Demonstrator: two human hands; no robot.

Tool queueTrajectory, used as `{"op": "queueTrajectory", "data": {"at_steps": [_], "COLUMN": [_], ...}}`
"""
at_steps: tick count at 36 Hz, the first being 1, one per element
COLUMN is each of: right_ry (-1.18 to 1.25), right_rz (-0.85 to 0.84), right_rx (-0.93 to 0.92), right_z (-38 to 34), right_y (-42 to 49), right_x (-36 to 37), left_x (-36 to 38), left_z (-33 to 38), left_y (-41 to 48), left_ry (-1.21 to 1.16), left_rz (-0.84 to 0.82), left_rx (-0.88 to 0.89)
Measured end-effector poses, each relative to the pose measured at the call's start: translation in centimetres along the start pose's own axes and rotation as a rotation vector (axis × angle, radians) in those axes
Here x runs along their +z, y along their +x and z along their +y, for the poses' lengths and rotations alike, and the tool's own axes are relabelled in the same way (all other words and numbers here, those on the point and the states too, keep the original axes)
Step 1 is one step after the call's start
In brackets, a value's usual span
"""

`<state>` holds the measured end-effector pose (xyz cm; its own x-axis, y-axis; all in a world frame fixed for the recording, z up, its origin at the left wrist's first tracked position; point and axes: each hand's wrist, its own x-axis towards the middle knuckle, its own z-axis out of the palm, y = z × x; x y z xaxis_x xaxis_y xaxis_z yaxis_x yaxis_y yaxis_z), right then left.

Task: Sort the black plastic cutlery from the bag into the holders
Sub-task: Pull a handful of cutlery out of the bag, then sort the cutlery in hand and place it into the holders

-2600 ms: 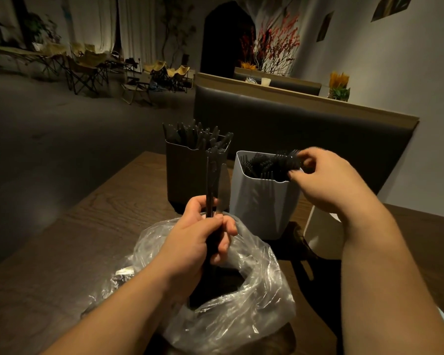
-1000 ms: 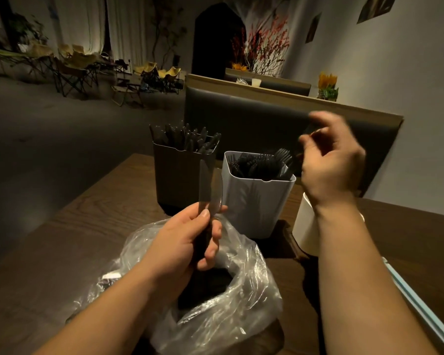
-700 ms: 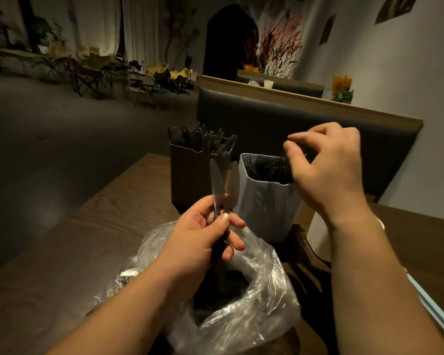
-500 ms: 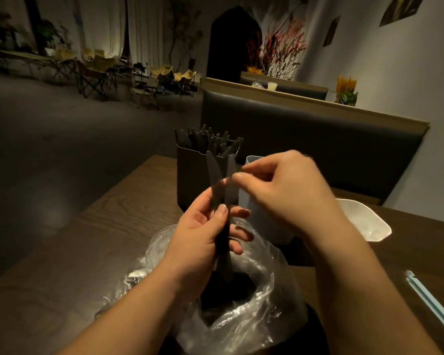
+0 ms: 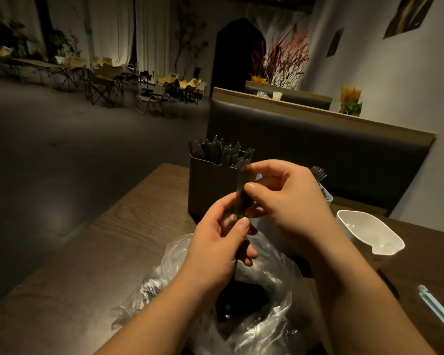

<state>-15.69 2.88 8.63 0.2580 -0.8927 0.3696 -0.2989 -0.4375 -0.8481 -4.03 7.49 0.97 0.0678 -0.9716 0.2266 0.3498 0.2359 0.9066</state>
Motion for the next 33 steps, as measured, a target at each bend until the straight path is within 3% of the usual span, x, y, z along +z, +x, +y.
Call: {"op": "queueTrajectory", "data": {"at_steps": [8, 12, 17, 27, 33], "right_ry": [0.148, 0.191, -0.031, -0.405, -1.126], "right_rz": [0.308, 0.428, 0.516, 0.382, 0.12], "right_rx": [-0.207, -0.315, -0.394, -0.398, -0.265], "right_z": [-3.2, -4.2, -2.6, -0.2, 1.0], "right_y": [4.9, 8.6, 11.3, 11.5, 9.8], "right_x": [-1.2, 0.0, 2.0, 4.0, 4.9], "left_x": [-0.8, -1.1, -1.2, -1.5, -1.3], "left_z": [0.2, 0.5, 0.5, 0.7, 1.8], "left_y": [0.8, 1.0, 1.0, 1.0, 0.6], "left_ry": [-0.038, -0.081, -0.082, -0.099, -0.041], "left_rz": [0.338, 0.324, 0.297, 0.253, 0.096], "left_rx": [0.053, -0.002, 0.004, -0.01, -0.11]}}
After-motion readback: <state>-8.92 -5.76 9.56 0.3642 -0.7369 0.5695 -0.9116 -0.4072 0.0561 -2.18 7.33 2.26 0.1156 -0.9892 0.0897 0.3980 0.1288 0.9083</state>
